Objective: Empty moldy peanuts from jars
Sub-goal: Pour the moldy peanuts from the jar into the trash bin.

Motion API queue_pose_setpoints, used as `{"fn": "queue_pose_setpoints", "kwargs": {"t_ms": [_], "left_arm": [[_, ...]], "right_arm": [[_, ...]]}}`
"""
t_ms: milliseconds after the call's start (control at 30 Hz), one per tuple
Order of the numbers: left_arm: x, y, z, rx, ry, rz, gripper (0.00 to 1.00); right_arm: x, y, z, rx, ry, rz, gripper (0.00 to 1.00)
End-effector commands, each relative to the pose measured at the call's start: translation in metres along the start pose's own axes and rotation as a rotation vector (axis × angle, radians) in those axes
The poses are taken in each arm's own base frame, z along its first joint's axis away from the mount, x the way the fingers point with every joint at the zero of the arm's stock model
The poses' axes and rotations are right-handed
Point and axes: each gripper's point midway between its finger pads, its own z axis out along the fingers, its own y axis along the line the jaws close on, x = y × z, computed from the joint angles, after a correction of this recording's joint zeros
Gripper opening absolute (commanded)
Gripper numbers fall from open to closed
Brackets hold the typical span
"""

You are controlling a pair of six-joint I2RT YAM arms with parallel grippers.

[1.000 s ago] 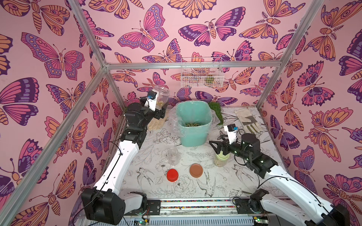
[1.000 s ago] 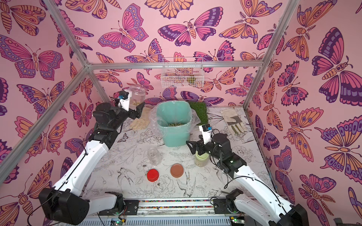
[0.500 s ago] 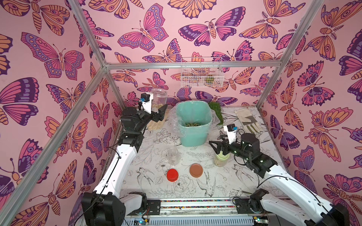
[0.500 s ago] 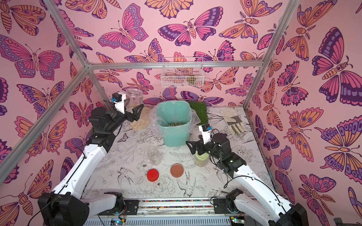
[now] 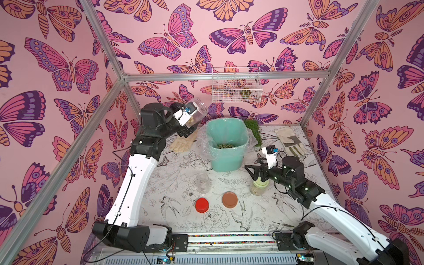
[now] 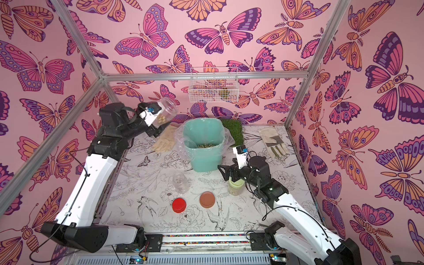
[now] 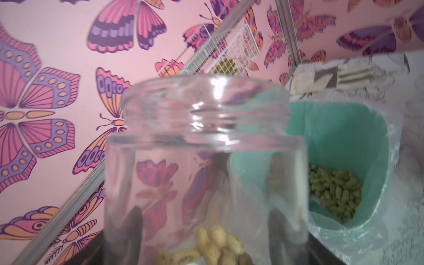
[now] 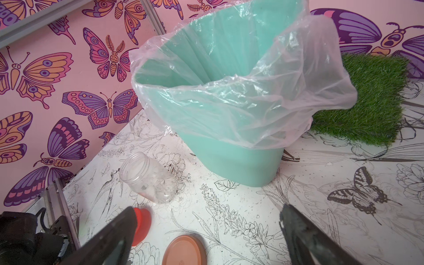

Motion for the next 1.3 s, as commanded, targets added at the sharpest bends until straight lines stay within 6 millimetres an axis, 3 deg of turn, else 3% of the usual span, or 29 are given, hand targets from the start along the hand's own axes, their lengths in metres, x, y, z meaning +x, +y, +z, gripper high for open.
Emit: {"fn": "queue_pose_setpoints", "kwargs": {"t_ms": [0, 100, 233, 333, 533, 1067, 1167, 1267], "left_arm": [[-0.001, -0.035, 0.009, 0.146, 0.104, 0.337, 0.0], [-0.011, -0.054, 0.029, 0.206, 0.164, 0.604, 0.0], [0.003, -0.074, 0.068, 0.272, 0.361, 1.054, 0.0], [0.007, -0.088, 0.089, 0.303, 0.387, 1.165, 0.0], [0.014, -0.095, 0.1, 0.321, 0.399, 1.199, 0.0], [0.004, -0.077, 0.104, 0.216, 0.414, 1.209, 0.0], [-0.002, -0.069, 0.108, 0.151, 0.404, 1.13, 0.0], [-0.017, -0.062, 0.105, 0.089, 0.338, 0.905, 0.0]], "right_arm": [[-0.002, 0.0, -0.005, -0.003, -0.024, -0.026, 0.99], [0.0, -0.002, -0.008, 0.007, -0.03, -0.031, 0.99], [0.002, -0.006, -0.012, 0.027, -0.046, -0.036, 0.99], [0.005, -0.008, -0.013, 0.03, -0.049, -0.037, 0.99], [0.008, -0.01, -0.013, 0.036, -0.044, -0.044, 0.99], [0.003, -0.008, -0.003, 0.009, -0.045, -0.036, 0.99], [0.001, -0.007, -0.003, 0.004, -0.047, -0.032, 0.99], [-0.001, -0.006, -0.003, 0.0, -0.051, -0.029, 0.99]]}}
